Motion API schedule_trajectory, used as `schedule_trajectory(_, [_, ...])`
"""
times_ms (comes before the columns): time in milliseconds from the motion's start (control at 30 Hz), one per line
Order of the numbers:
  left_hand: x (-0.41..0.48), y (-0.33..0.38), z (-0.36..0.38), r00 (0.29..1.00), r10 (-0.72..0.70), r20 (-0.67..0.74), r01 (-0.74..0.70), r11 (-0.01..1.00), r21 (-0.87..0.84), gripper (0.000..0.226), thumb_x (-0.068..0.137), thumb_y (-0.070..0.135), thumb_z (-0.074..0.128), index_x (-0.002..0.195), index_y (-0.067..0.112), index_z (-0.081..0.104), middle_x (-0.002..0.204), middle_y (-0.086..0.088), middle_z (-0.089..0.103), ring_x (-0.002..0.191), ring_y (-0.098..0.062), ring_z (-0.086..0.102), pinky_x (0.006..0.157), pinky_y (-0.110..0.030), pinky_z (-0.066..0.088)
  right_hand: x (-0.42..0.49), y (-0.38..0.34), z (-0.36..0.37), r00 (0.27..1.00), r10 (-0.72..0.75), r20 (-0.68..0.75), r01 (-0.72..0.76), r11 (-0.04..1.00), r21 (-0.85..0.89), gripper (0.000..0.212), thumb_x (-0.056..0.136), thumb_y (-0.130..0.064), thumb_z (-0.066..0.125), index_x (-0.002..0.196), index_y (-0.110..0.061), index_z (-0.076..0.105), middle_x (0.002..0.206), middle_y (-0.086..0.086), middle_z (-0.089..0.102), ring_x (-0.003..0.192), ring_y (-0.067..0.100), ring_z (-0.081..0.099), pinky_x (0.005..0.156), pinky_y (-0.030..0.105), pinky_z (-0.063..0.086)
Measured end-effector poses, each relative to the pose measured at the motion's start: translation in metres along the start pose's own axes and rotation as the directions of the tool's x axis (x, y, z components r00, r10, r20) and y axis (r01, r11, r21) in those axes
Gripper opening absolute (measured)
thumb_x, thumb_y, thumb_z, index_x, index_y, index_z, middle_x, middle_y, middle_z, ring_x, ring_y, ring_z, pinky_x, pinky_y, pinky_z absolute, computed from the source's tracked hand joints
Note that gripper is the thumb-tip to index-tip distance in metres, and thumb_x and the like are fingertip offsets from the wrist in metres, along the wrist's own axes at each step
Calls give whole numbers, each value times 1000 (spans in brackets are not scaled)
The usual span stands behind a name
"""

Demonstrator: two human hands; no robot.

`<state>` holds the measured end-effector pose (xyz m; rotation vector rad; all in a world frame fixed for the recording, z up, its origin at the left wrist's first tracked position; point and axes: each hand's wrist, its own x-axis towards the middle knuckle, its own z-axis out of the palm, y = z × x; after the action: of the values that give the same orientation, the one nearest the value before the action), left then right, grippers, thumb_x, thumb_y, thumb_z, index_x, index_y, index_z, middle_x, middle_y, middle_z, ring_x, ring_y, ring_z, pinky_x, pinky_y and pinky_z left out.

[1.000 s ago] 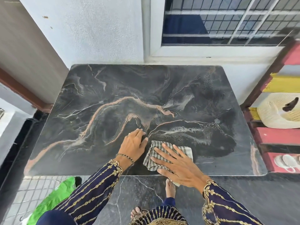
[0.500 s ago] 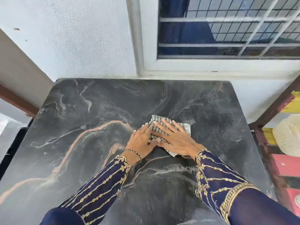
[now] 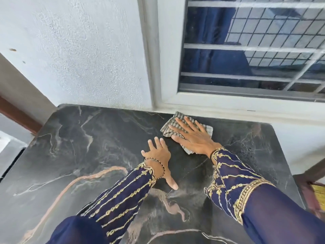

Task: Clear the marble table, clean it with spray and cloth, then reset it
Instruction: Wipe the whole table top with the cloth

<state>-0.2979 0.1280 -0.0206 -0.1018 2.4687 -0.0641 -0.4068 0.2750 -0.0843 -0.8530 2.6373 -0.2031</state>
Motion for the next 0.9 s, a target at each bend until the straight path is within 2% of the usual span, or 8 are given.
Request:
schedule_trajectory(100, [-3, 3, -5, 998, 10, 66, -15, 998, 68, 157, 46, 62, 85, 145, -6, -15, 156, -26, -15, 144, -47, -9, 110, -66, 22, 17, 3, -8, 999, 38, -2, -38, 999, 14, 57, 102, -71, 13, 154, -60, -6, 167, -23, -20, 155, 9, -23, 126, 44, -15])
schedule_trajectory(233, [0, 8, -11, 993, -67, 100, 69, 997, -23, 136, 65, 40, 86, 147, -4, -14, 157, -21, -18, 145, -43, -12, 112, -65, 19, 19, 3, -8, 998, 46, -32, -45, 999, 31, 56, 102, -71, 12, 153, -61, -7, 168, -23, -18, 156, 9, -21, 125, 43, -16])
schedule_trajectory(333, [-7, 10, -15, 986, -34, 161, 26, 998, 51, 148, 57, 48, 88, 145, -7, -18, 155, -25, -21, 143, -46, -13, 111, -66, 19, 12, 7, -7, 998, 39, -40, -39, 999, 17, 56, 103, -69, 12, 154, -59, -8, 168, -22, -19, 156, 9, -22, 126, 42, -16])
schedule_trajectory(600, [-5, 10, -11, 990, -34, 139, 19, 994, 106, 147, 56, 51, 87, 145, -7, -15, 155, -26, -18, 143, -49, -10, 112, -65, 22, -33, 68, 1, 983, 169, -70, -166, 985, 40, 57, 99, -73, 8, 153, -61, -8, 167, -24, -20, 154, 6, -25, 125, 42, -16])
schedule_trajectory(700, [-4, 11, -8, 993, -38, 113, 26, 994, 105, 145, 58, 50, 87, 145, -8, -14, 155, -27, -17, 143, -50, -8, 112, -65, 22, -37, 61, 5, 976, 207, -62, -204, 978, 55, 57, 99, -74, 8, 151, -62, -10, 165, -24, -23, 154, 8, -26, 125, 45, -18])
schedule_trajectory(800, [1, 10, -5, 994, -72, 79, 69, 997, 45, 121, 77, 40, 77, 148, -4, -11, 157, -22, -16, 144, -47, -10, 112, -64, 21, -51, 50, 14, 980, 187, -68, -183, 981, 59, 59, 96, -77, 7, 151, -62, -10, 165, -23, -24, 154, 9, -27, 124, 46, -18])
schedule_trajectory(900, [1, 12, -4, 994, -65, 83, 56, 993, 107, 128, 72, 42, 81, 147, -5, -11, 157, -25, -15, 143, -49, -10, 112, -64, 21, -75, 34, 27, 984, 160, -72, -158, 987, 36, 60, 91, -81, 1, 146, -64, -17, 165, -23, -25, 154, 11, -27, 125, 47, -17])
